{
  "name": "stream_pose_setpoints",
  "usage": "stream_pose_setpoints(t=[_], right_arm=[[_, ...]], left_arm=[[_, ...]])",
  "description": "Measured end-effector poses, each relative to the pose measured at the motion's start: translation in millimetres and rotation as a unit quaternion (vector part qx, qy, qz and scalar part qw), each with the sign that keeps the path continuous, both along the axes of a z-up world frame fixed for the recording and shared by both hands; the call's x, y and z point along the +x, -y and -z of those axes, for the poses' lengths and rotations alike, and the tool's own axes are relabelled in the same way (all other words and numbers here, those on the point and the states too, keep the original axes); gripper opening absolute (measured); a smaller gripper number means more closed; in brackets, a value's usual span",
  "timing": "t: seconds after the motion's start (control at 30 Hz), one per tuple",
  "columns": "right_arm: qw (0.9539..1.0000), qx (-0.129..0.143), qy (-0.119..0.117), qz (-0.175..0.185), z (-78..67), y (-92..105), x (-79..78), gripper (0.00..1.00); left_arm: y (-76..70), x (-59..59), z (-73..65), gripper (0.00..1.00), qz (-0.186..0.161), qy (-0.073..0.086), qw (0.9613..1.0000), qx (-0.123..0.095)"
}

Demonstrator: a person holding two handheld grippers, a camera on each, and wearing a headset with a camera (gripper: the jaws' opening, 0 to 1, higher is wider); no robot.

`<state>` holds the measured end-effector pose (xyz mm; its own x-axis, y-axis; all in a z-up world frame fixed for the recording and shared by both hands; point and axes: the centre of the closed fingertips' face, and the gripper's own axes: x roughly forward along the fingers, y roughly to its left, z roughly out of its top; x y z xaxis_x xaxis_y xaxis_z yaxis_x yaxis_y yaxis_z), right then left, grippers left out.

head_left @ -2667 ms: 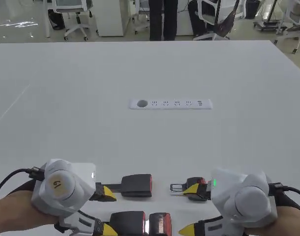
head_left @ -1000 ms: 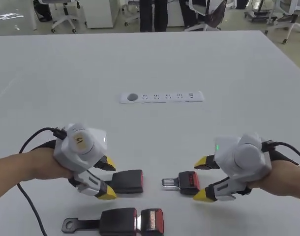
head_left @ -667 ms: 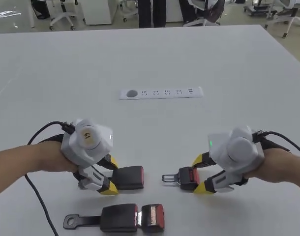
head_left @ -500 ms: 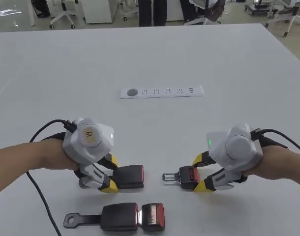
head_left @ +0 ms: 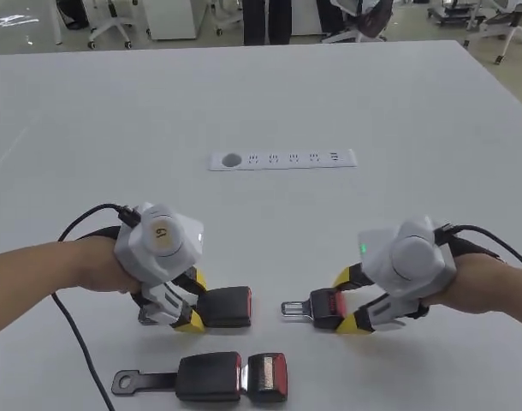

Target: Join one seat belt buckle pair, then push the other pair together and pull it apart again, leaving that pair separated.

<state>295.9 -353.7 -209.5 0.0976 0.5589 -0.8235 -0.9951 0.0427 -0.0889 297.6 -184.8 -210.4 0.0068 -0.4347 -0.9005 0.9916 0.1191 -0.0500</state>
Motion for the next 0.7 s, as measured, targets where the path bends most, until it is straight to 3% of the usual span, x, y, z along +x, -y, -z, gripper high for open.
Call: stream_pose_setpoints(t=[0.7], right_arm=[[1.0,0.008,-0.002,0.003,-0.2,-24.7,-1.9,0.31]], left_arm=[[-0.6,-0.6,1.6,0.31,0.004,0.001,0.9998,0.022]])
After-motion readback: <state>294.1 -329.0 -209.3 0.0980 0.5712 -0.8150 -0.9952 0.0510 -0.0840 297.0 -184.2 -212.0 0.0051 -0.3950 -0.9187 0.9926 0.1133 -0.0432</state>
